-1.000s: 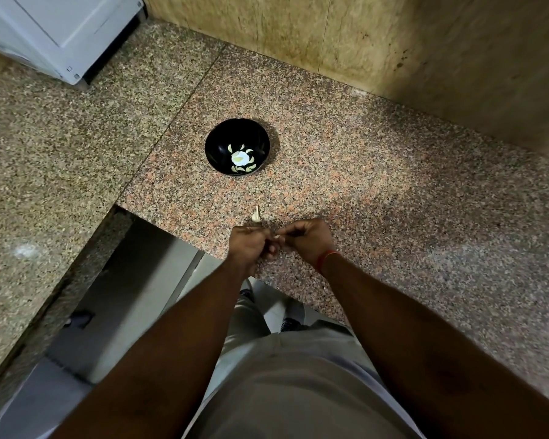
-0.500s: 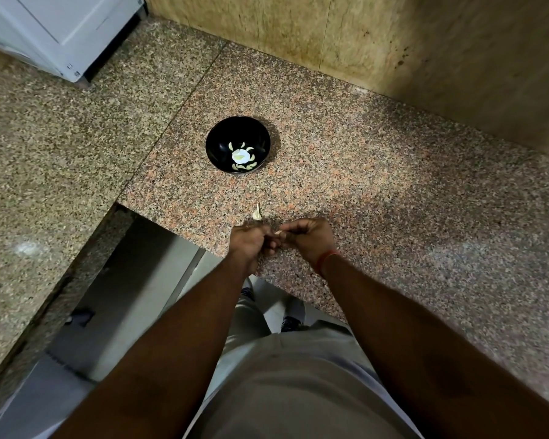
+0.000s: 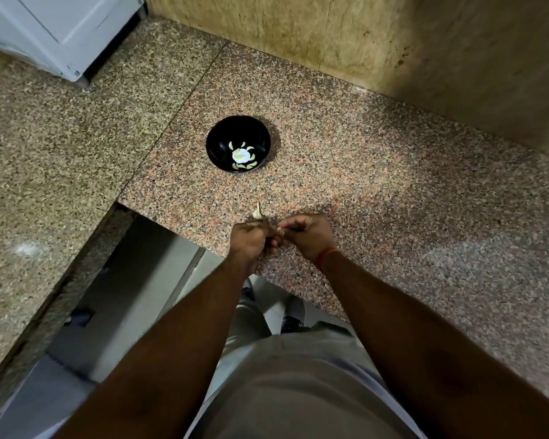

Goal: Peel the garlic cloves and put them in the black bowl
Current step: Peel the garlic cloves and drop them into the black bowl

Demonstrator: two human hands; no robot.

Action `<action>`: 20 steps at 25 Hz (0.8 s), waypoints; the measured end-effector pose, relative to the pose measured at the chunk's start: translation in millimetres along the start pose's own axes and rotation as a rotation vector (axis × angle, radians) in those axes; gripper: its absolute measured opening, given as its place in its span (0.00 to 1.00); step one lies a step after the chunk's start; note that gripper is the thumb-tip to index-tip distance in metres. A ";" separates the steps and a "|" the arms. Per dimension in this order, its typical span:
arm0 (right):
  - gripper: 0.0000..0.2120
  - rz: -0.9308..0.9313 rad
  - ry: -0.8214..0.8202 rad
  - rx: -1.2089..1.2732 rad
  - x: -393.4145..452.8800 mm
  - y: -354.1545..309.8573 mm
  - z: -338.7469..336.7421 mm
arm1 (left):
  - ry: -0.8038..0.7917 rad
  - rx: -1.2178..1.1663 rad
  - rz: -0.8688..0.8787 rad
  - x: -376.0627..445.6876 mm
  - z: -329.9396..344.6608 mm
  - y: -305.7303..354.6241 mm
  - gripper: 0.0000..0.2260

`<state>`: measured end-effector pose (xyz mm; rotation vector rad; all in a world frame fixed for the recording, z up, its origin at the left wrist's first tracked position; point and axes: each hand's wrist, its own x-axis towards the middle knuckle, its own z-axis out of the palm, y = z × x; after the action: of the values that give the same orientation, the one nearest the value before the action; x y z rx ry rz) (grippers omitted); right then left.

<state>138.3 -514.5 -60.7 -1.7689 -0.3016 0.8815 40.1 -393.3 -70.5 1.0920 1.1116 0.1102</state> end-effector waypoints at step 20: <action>0.03 0.072 -0.031 -0.041 -2.1 11.1 -0.8 | 0.020 -0.152 -0.149 4.9 6.5 -4.8 0.08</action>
<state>135.1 -520.5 -69.7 -1.8152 -0.2790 0.9606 45.3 -397.2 -77.3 0.8718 1.1790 0.0868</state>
